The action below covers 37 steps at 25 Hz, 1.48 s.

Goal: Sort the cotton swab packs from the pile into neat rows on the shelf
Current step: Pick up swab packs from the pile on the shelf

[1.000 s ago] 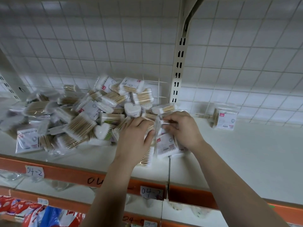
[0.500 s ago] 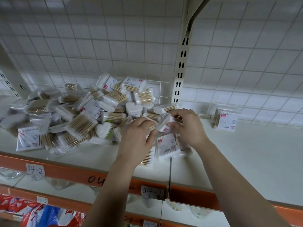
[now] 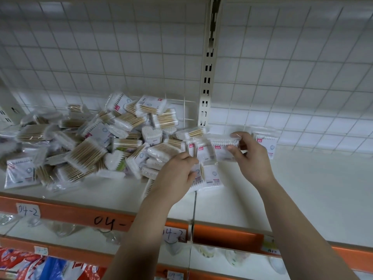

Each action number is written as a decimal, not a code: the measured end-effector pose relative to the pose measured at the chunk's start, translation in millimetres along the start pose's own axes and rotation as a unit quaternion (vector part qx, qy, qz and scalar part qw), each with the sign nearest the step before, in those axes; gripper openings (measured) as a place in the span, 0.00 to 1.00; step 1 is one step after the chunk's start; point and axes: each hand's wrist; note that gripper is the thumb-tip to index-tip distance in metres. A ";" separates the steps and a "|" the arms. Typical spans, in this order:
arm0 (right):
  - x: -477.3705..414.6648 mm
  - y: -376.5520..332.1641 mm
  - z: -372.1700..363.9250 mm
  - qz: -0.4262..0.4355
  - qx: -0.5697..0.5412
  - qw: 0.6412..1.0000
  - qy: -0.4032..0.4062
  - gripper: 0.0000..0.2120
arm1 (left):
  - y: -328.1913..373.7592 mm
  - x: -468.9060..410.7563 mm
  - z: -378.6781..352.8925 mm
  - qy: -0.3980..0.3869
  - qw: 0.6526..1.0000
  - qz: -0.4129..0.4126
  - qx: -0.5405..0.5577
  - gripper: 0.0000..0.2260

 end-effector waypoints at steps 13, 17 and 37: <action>16.9 30.8 31.8 -0.041 0.008 0.999 0.017 0.11 | 11.9 -10.4 -18.3 -0.131 0.987 0.078 -0.040 0.28; 20.2 36.0 38.3 -0.040 0.008 0.999 0.011 0.10 | 12.4 -13.3 -23.7 -0.122 0.988 0.089 -0.020 0.28; 18.2 50.8 62.9 -0.041 -0.020 0.999 0.005 0.08 | 39.0 -15.0 -8.4 0.017 0.998 0.050 0.039 0.23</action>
Point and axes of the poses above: each hand's wrist, its own x-axis away from the middle knuckle, its own z-axis out of the back of the hand, y = z × x, and after that the axes turned 3 degrees about y, right-handed
